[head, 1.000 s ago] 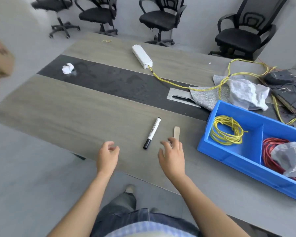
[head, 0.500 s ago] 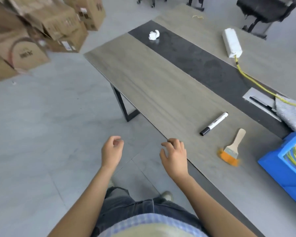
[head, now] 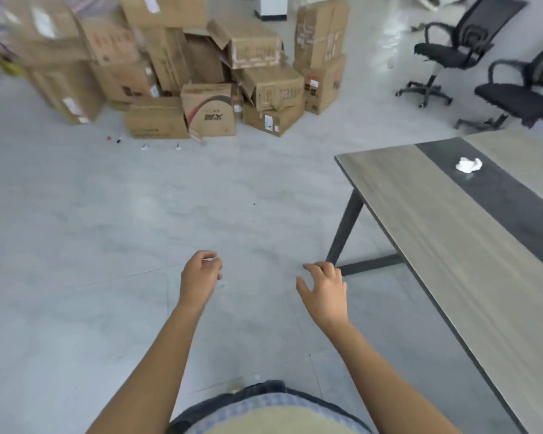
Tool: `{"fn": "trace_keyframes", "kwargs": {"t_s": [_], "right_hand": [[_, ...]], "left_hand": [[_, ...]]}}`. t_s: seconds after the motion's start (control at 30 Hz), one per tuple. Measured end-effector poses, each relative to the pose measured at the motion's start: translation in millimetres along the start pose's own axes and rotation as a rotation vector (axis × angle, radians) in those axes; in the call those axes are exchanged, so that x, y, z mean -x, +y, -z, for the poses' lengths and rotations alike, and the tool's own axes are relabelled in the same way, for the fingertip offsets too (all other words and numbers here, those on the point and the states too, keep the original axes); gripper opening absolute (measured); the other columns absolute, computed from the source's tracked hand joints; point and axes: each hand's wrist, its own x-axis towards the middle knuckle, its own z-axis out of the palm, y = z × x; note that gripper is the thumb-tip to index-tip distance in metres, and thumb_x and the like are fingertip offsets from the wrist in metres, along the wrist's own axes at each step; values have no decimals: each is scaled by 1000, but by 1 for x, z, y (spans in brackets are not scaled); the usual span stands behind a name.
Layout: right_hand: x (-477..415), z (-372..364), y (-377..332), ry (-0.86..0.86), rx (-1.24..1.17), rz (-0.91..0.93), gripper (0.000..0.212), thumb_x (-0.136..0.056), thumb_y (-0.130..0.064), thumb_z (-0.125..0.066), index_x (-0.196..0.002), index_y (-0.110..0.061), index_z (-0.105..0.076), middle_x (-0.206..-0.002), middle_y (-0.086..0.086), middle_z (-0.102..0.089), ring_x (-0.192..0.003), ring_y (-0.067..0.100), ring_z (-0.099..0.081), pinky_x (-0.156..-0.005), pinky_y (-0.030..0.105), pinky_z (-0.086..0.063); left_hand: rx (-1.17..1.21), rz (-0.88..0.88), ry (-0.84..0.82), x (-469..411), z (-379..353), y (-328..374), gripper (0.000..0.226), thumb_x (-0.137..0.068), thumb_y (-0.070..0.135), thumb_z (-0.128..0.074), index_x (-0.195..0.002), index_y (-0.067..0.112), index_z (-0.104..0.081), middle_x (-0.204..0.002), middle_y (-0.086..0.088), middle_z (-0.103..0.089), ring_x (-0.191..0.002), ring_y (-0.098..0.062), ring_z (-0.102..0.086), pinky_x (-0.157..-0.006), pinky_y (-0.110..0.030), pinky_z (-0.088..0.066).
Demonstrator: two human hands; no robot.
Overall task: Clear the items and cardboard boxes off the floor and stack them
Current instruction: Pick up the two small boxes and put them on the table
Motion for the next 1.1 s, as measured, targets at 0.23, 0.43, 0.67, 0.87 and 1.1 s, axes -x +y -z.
{"fn": "trace_keyframes", "kwargs": {"t_s": [0.23, 0.43, 0.67, 0.87, 1.1], "right_hand": [[-26, -74, -85, -257, 115, 202, 36, -90, -26, -58, -123, -12, -59, -126, 8, -52, -121, 30, -45, -96, 40, -34], [-49, -111, -110, -355, 177, 270, 36, -92, -28, -54, -125, -14, -57, -129, 5, -51, -123, 26, -43, -98, 36, -33], [-129, -149, -154, -397, 100, 323, 38, -93, -32, -50, -128, -17, -54, -131, 1, -48, -123, 19, -40, -96, 30, -32], [-251, -170, -187, -388, 41, 352, 38, -93, -29, -51, -128, -15, -53, -129, 3, -48, -121, 20, -41, -96, 29, -36], [-350, -190, -220, -456, 27, 326, 36, -94, -25, -52, -126, -11, -55, -126, 7, -49, -118, 21, -43, -96, 27, -36]], "left_hand": [[87, 153, 165, -29, 88, -42, 11, -93, 11, -48, -101, 10, -55, -96, -12, -61, -67, -18, -57, -65, -28, -42], [121, 286, 231, -46, 116, -66, 14, -93, 13, -47, -103, 11, -56, -99, -11, -62, -69, -17, -58, -69, -29, -43], [144, 332, 340, -110, 136, -54, 12, -93, 11, -48, -102, 10, -56, -97, -10, -62, -68, -16, -57, -64, -28, -41], [120, 295, 345, -216, 122, -8, 13, -94, 12, -47, -102, 11, -56, -97, -10, -62, -71, -16, -58, -61, -24, -41], [96, 327, 310, -305, 104, 35, 15, -93, 12, -47, -105, 13, -55, -97, -8, -62, -83, -23, -61, -62, -19, -40]]}}
